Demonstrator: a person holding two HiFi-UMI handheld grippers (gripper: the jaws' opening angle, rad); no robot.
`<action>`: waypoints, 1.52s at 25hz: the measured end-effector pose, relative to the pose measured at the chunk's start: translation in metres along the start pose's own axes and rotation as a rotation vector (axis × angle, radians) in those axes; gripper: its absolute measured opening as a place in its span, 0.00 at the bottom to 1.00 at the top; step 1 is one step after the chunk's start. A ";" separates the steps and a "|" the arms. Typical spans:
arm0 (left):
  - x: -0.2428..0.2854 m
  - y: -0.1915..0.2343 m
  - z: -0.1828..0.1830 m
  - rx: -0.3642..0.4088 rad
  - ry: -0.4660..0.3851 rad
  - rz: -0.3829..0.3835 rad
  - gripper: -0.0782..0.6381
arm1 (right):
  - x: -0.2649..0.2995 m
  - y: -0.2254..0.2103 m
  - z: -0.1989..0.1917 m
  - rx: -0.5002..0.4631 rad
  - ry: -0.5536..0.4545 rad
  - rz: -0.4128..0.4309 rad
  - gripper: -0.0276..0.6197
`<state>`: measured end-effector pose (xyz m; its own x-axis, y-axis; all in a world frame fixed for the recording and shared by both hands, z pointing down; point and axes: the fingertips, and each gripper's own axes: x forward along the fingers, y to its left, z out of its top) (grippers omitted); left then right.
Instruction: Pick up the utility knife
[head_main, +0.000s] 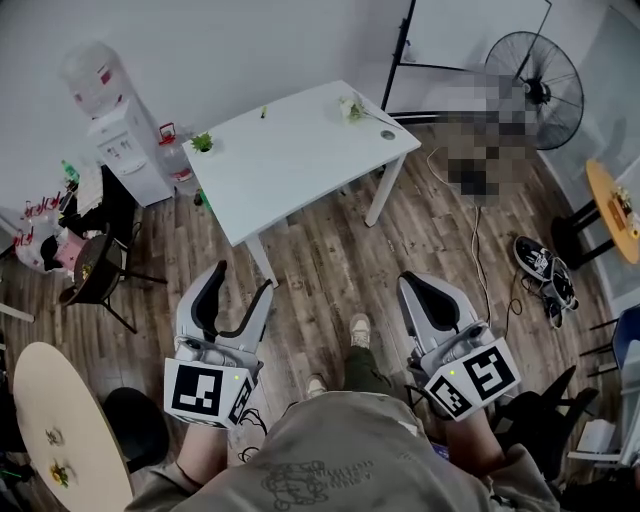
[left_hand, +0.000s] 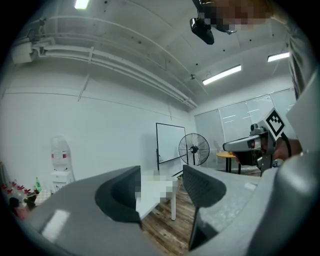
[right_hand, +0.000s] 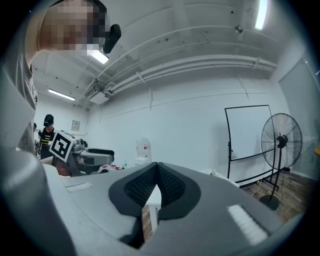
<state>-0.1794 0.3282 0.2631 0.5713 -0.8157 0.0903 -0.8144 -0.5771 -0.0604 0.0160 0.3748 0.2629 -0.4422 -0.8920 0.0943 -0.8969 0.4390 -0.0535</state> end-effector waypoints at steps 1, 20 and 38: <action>0.006 0.001 -0.001 0.002 0.002 0.001 0.48 | 0.004 -0.005 -0.001 0.001 0.001 0.000 0.09; 0.179 0.006 0.006 0.029 0.049 0.068 0.47 | 0.101 -0.162 0.010 0.009 -0.010 0.070 0.09; 0.312 -0.026 0.000 0.005 0.095 0.160 0.47 | 0.138 -0.291 0.001 0.030 0.004 0.153 0.09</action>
<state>0.0198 0.0890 0.2928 0.4220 -0.8900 0.1725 -0.8936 -0.4405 -0.0867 0.2156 0.1237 0.2901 -0.5735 -0.8146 0.0865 -0.8186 0.5660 -0.0972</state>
